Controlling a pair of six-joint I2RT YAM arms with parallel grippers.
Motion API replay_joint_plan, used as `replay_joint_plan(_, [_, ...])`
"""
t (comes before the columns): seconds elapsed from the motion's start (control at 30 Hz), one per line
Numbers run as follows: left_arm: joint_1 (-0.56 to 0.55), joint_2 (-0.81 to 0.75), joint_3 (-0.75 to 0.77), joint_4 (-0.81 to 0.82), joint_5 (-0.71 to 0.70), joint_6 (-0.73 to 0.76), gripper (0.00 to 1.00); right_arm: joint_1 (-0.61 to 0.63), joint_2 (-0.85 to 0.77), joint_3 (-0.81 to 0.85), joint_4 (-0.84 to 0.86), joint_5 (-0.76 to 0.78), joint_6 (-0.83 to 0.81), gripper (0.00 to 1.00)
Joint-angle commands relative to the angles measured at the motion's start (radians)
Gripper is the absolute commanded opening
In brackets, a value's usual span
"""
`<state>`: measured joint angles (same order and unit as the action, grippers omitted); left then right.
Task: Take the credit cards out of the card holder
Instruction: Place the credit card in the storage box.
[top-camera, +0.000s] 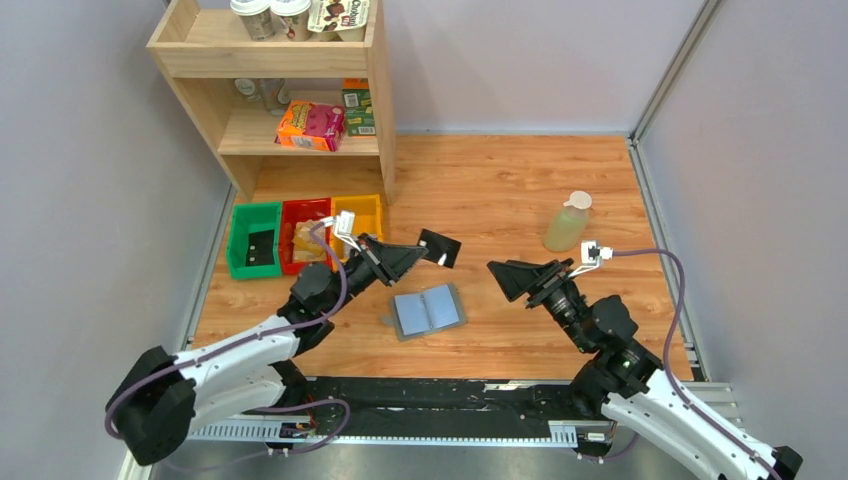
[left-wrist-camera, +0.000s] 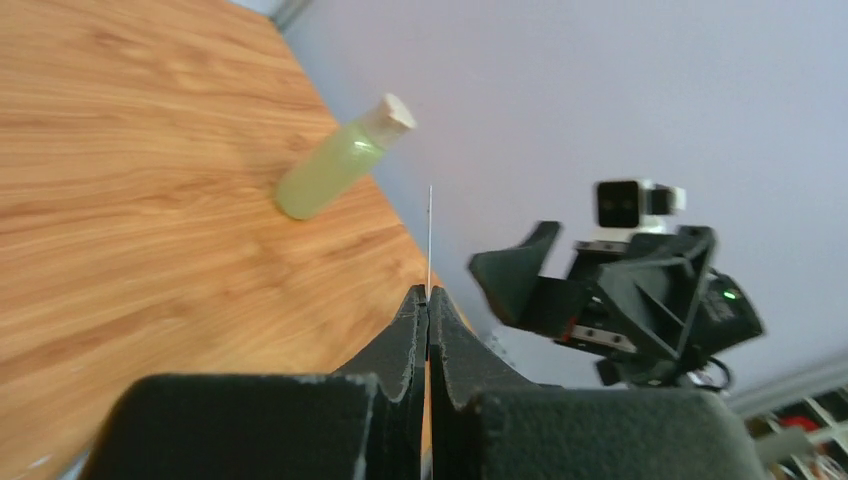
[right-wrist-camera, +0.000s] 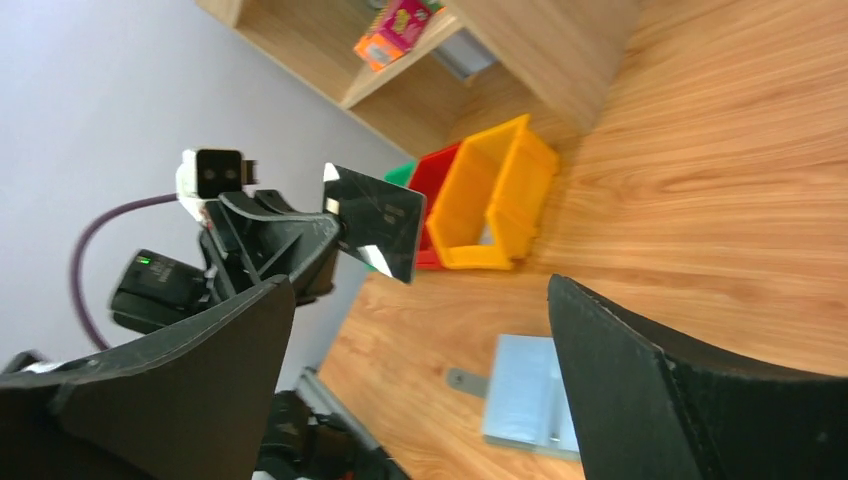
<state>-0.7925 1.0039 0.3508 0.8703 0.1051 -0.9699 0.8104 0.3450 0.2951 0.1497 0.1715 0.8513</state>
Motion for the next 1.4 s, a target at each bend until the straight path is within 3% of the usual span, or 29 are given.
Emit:
replay_joint_plan(0.0, [0.149, -0.123, 0.043, -0.354, 0.007, 0.088, 0.0, 0.001, -0.049, 0.105, -0.332, 0.141, -0.173, 1.0])
replay_joint_plan(0.17, [0.439, -0.313, 0.073, -0.678, 0.06, 0.196, 0.0, 0.001, -0.061, 0.122, -0.404, 0.115, -0.274, 1.0])
replay_joint_plan(0.33, [0.712, -0.38, 0.142, -0.968, 0.137, 0.301, 0.0, 0.001, -0.052, 0.113, -0.407, 0.086, -0.356, 1.0])
replay_joint_plan(0.5, [1.039, -0.321, 0.189, -1.034, 0.214, 0.353, 0.0, 0.001, -0.029, 0.09, -0.354, 0.017, -0.4, 1.0])
replay_joint_plan(0.63, [1.191, -0.232, 0.276, -1.079, 0.182, 0.442, 0.0, 0.001, -0.024, 0.069, -0.325, -0.052, -0.417, 1.0])
replay_joint_plan(0.8, [1.285, -0.09, 0.372, -1.076, 0.099, 0.609, 0.0, 0.001, -0.037, 0.053, -0.311, -0.124, -0.439, 1.0])
replay_joint_plan(1.03, [1.306, 0.114, 0.465, -1.076, 0.067, 0.75, 0.0, 0.003, -0.07, 0.047, -0.323, -0.155, -0.498, 1.0])
replay_joint_plan(1.37, [1.306, 0.412, 0.539, -0.973, 0.307, 0.778, 0.0, 0.001, -0.09, 0.038, -0.334, -0.196, -0.515, 1.0])
